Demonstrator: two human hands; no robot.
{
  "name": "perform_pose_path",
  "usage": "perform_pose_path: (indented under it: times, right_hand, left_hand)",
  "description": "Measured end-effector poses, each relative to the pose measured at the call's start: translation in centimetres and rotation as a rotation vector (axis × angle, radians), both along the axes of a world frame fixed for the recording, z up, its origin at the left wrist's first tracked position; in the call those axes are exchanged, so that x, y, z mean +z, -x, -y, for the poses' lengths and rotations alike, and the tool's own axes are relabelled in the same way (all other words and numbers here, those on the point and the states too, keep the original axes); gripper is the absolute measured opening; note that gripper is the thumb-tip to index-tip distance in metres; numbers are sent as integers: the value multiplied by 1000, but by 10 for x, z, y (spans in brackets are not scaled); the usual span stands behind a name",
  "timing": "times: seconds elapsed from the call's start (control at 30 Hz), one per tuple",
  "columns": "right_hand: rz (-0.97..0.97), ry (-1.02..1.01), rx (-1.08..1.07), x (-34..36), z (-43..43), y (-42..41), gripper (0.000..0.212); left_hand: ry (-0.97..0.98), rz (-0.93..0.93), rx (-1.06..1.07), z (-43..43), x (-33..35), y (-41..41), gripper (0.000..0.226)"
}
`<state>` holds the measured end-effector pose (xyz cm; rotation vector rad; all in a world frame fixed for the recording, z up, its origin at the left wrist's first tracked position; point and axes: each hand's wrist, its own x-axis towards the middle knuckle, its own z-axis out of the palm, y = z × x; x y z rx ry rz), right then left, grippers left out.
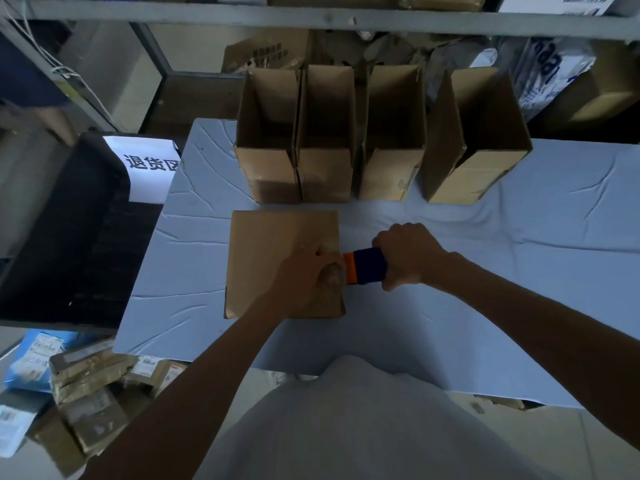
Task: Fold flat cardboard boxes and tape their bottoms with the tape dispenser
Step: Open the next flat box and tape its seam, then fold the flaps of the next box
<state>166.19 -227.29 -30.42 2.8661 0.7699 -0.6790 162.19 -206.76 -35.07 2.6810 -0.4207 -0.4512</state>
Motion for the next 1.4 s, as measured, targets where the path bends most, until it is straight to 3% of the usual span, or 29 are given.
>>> perform_pose_path:
  times: [0.1, 0.27, 0.43, 0.6, 0.73, 0.83, 0.9, 1.03, 1.1, 1.17, 1.23, 1.27, 1.33, 1.4]
  right_hand:
    - [25, 77, 57, 9, -13, -3, 51]
    - [52, 184, 92, 12, -8, -10, 35]
    - [120, -67, -57, 6, 34, -9, 62]
    - [215, -427, -161, -47, 42, 14, 75]
    - [306, -389, -293, -81, 33, 30, 79]
    - [324, -372, -334, -102, 34, 37, 80]
    - [314, -393, -334, -112, 36, 42, 79]
    - [255, -409, -336, -124, 39, 46, 79]
    - [236, -386, -352, -117, 35, 44, 68]
    - [300, -338, -395, -102, 29, 41, 53]
    - [335, -430, -371, -80, 18, 38, 62]
    - [274, -568, -336, -66, 11, 38, 72]
    - [-27, -859, -308, -37, -8, 36, 86]
    - [-219, -938, -279, -15, -32, 35, 93]
  left_hand:
    - [15, 30, -24, 2, -1, -2, 34]
    - [97, 40, -60, -10, 2, -1, 32]
    - [26, -31, -160, -4, 11, -4, 27]
    - [-227, 127, -195, 6, 24, -5, 30]
    - [-395, -47, -307, 14, 24, -3, 70]
    - [-477, -42, -317, 13, 20, 2, 105]
    - [-559, -20, -363, 12, 17, 7, 112]
    - [-555, 63, -364, 13, 11, 11, 90]
    - [-507, 96, -352, 12, 10, 11, 83]
    - [-451, 129, -259, 7, 16, 5, 79]
    - [-367, 181, -104, 1, 30, -5, 80]
    - [-318, 217, -24, -2, 39, -10, 77]
    - [-206, 314, 139, -10, 58, -18, 63]
    - [-79, 391, 311, -20, 73, -18, 50]
